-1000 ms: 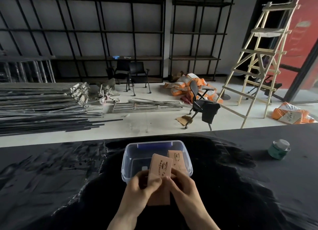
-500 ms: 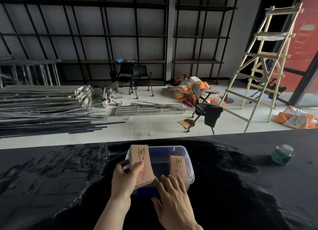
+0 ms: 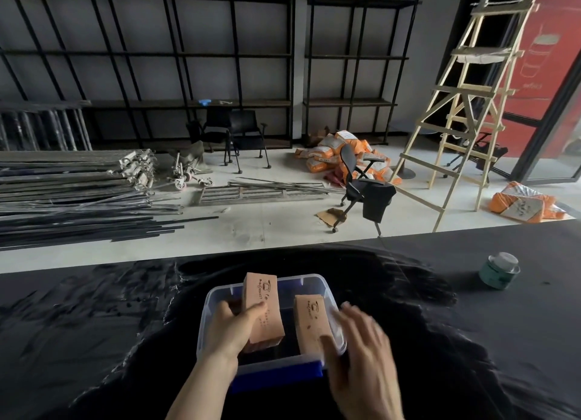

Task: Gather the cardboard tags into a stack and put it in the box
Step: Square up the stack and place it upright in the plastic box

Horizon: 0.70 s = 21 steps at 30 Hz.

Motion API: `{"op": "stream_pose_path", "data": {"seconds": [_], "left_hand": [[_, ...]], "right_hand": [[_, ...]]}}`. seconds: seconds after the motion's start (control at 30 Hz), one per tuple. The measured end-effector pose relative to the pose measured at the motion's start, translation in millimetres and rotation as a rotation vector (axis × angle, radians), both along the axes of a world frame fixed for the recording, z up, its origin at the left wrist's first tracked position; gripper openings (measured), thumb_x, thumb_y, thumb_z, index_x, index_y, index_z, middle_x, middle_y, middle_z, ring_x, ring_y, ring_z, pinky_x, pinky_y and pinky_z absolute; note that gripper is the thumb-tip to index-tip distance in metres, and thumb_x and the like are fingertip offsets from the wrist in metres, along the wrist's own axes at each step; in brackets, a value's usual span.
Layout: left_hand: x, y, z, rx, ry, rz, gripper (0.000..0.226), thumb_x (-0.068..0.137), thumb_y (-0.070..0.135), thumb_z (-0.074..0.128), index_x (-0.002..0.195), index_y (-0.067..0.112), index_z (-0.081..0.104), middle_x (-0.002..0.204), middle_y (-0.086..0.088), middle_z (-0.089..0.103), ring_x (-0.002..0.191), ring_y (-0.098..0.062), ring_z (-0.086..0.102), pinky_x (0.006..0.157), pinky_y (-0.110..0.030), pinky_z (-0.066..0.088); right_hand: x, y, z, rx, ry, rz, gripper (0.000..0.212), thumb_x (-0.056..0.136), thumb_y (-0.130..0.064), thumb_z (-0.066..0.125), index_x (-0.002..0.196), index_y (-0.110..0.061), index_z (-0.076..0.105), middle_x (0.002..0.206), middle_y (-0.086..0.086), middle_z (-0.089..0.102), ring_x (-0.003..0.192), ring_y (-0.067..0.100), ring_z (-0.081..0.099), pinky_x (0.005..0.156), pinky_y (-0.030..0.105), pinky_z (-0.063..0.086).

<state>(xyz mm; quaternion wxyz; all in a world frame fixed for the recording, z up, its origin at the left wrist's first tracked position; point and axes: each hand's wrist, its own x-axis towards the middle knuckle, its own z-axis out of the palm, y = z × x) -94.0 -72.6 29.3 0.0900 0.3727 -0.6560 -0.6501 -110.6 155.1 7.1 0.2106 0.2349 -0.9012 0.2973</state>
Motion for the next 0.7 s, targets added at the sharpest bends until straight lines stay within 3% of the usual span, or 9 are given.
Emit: {"op": "stream_pose_path", "data": {"seconds": [0.1,0.23,0.37,0.5,0.6,0.63,0.7], "left_hand": [[-5,5,-7,-0.008,-0.063,-0.035,0.045,0.084,0.032,0.082,0.113,0.015,0.053,0.096,-0.006,0.072,0.075,-0.010,0.061,0.054,-0.025,0.043],[-12,9,-12,-0.029,-0.146,-0.069,0.053,0.084,0.027,0.083,0.121,0.008,0.051,0.100,-0.011,0.075,0.076,-0.015,0.067,0.056,-0.029,0.048],[-22,10,-16,-0.056,-0.213,-0.113,0.050,0.087,0.024,0.080,0.124,0.004,0.053,0.107,-0.014,0.075,0.081,-0.020,0.069,0.055,-0.029,0.048],[-29,13,-20,-0.052,-0.284,-0.138,0.052,0.088,0.023,0.079,0.125,0.002,0.049,0.118,-0.016,0.072,0.093,-0.024,0.064,0.067,-0.031,0.048],[-32,14,-24,-0.067,-0.366,-0.202,0.038,0.088,0.025,0.079,0.106,0.011,0.048,0.102,-0.007,0.064,0.080,-0.015,0.057,0.076,-0.036,0.044],[-32,16,-23,-0.066,-0.387,-0.224,0.038,0.088,0.026,0.079,0.108,0.011,0.050,0.102,-0.007,0.064,0.081,-0.015,0.059,0.077,-0.035,0.044],[-34,19,-23,-0.141,-0.430,-0.266,0.064,0.089,0.031,0.077,0.138,0.007,0.043,0.128,-0.012,0.064,0.112,-0.028,0.063,0.085,-0.038,0.044]], "right_hand": [[-38,33,-11,0.190,-0.172,-0.220,0.068,0.098,-0.061,0.023,0.155,-0.027,0.042,0.161,0.013,0.043,0.149,0.031,0.036,0.122,0.052,0.030],[-66,48,-47,0.426,-0.405,-0.236,0.081,0.090,-0.073,-0.007,0.162,-0.040,0.010,0.173,0.012,0.008,0.158,0.033,0.002,0.127,0.056,0.006],[-71,44,-74,0.525,-0.443,-0.242,0.083,0.084,-0.076,-0.012,0.160,-0.043,-0.005,0.173,0.010,-0.004,0.157,0.035,-0.012,0.125,0.060,-0.006],[-71,43,-82,0.527,-0.391,-0.256,0.080,0.088,-0.078,-0.008,0.160,-0.043,-0.002,0.173,0.010,-0.001,0.157,0.034,-0.011,0.126,0.061,-0.005],[-72,44,-84,0.511,-0.376,-0.265,0.078,0.090,-0.078,-0.003,0.160,-0.044,0.002,0.173,0.009,0.002,0.157,0.033,-0.009,0.126,0.060,-0.003],[-72,44,-84,0.524,-0.381,-0.265,0.078,0.090,-0.078,-0.003,0.160,-0.044,0.000,0.173,0.009,0.001,0.157,0.033,-0.010,0.126,0.060,-0.003],[-72,44,-85,0.528,-0.387,-0.264,0.078,0.090,-0.078,-0.002,0.160,-0.044,-0.001,0.173,0.009,0.000,0.157,0.033,-0.011,0.126,0.060,-0.004]]}}
